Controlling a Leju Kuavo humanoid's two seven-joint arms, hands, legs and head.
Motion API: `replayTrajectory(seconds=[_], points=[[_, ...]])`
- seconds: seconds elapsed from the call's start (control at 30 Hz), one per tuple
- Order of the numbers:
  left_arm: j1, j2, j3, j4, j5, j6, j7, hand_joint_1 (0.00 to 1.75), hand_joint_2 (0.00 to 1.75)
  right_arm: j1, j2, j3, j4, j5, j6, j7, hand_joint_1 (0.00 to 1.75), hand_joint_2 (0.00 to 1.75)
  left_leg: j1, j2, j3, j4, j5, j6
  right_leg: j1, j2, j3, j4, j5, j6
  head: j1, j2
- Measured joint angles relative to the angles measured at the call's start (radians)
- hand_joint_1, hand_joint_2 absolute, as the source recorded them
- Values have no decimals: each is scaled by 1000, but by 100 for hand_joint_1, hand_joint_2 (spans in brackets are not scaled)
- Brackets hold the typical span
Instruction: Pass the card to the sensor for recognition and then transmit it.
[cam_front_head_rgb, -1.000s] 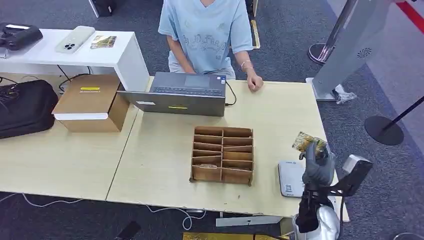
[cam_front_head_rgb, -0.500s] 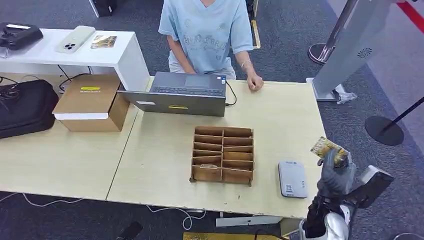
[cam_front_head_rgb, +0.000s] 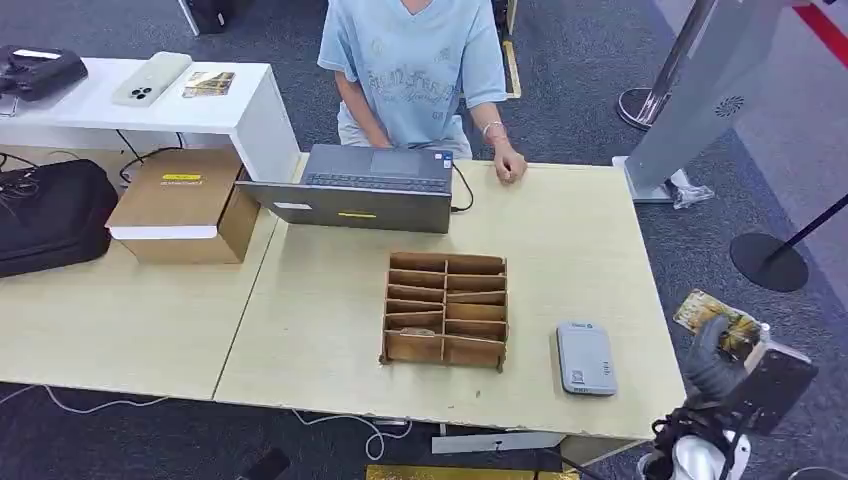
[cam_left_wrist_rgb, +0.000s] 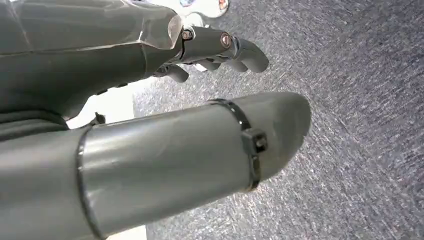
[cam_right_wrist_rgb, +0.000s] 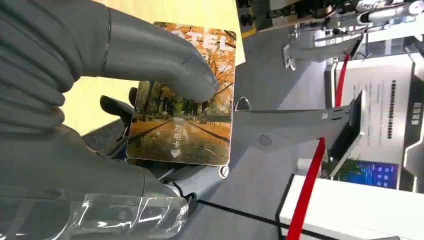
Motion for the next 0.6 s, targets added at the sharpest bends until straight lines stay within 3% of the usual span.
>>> replayTrajectory(seconds=[0.1, 0.27, 0.33, 0.43, 0.6], points=[[-3, 3, 0, 0, -26, -18, -2, 0, 0, 31, -19, -20, -1, 66, 92, 39, 175, 175, 0, 0, 0, 0, 0, 0, 0, 0, 0, 0, 0, 0, 0, 0], [-3, 10, 0, 0, -48, -18, -18, 0, 0, 52, -51, -20, 40, 219, 148, 99, 175, 175, 0, 0, 0, 0, 0, 0, 0, 0, 0, 0, 0, 0, -1, 0], [-3, 10, 0, 0, -51, -18, -19, 0, 0, 52, -62, -20, 58, 219, 159, 109, 175, 175, 0, 0, 0, 0, 0, 0, 0, 0, 0, 0, 0, 0, 0, 0], [-4, 10, 0, 0, -69, -19, -21, 0, 0, 51, -83, -22, 94, 160, 232, 136, 175, 175, 0, 0, 0, 0, 0, 0, 0, 0, 0, 0, 0, 0, 0, 0], [-8, 10, 0, 0, -93, -29, -32, 0, 0, 36, -119, -46, 185, 68, 303, 129, 175, 175, 0, 0, 0, 0, 0, 0, 0, 0, 0, 0, 0, 0, 0, 0]])
